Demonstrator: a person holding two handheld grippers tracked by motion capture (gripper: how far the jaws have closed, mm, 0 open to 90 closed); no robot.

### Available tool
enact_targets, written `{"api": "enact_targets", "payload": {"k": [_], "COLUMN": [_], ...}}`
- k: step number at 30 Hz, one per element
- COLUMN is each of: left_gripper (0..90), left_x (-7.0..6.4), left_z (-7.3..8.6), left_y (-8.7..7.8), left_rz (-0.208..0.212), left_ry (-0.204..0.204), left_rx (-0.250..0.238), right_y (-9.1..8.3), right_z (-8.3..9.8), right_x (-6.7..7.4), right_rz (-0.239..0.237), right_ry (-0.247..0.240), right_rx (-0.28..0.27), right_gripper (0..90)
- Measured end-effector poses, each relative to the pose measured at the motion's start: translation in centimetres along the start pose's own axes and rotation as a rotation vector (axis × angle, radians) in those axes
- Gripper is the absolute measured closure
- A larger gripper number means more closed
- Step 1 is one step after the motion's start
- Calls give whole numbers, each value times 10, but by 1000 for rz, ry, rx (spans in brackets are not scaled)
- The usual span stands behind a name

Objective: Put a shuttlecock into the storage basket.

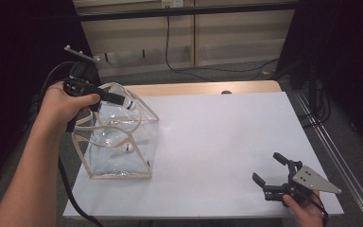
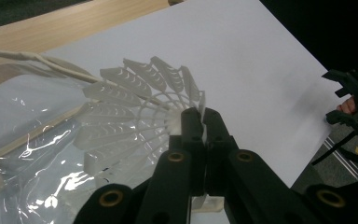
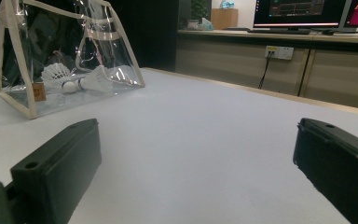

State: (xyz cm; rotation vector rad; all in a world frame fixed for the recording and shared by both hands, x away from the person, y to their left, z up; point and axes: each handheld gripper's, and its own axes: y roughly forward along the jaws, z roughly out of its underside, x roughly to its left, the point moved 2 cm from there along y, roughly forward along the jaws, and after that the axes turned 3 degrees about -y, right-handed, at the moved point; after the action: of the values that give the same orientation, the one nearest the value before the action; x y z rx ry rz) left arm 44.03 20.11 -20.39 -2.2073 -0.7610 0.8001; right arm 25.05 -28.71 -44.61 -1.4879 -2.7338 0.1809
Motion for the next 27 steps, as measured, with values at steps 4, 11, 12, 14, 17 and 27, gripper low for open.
{"api": "enact_targets", "payload": {"k": [4,11,12,14,17,27], "left_gripper": [900,900,900,900,900,900], "left_x": [1,4,4,5,7,10], "left_z": [1,3,4,4,6,11], "left_y": [0,-2,-2,-2,-1,3], "left_rz": [-1,-11,-11,-11,-11,-14], "left_ry": [-4,-10,-13,-11,-11,-16], "left_rx": [4,2,3,4,6,21], "right_y": [0,0,0,0,0,0], "right_z": [0,0,0,0,0,0], "right_x": [0,0,1,1,1,1], "right_rz": [-2,-2,-1,-1,-1,-1], "right_ry": [1,1,2,2,3,4], "right_rx": [2,2,4,4,3,4], "right_gripper": [7,7,7,7,7,7]}}
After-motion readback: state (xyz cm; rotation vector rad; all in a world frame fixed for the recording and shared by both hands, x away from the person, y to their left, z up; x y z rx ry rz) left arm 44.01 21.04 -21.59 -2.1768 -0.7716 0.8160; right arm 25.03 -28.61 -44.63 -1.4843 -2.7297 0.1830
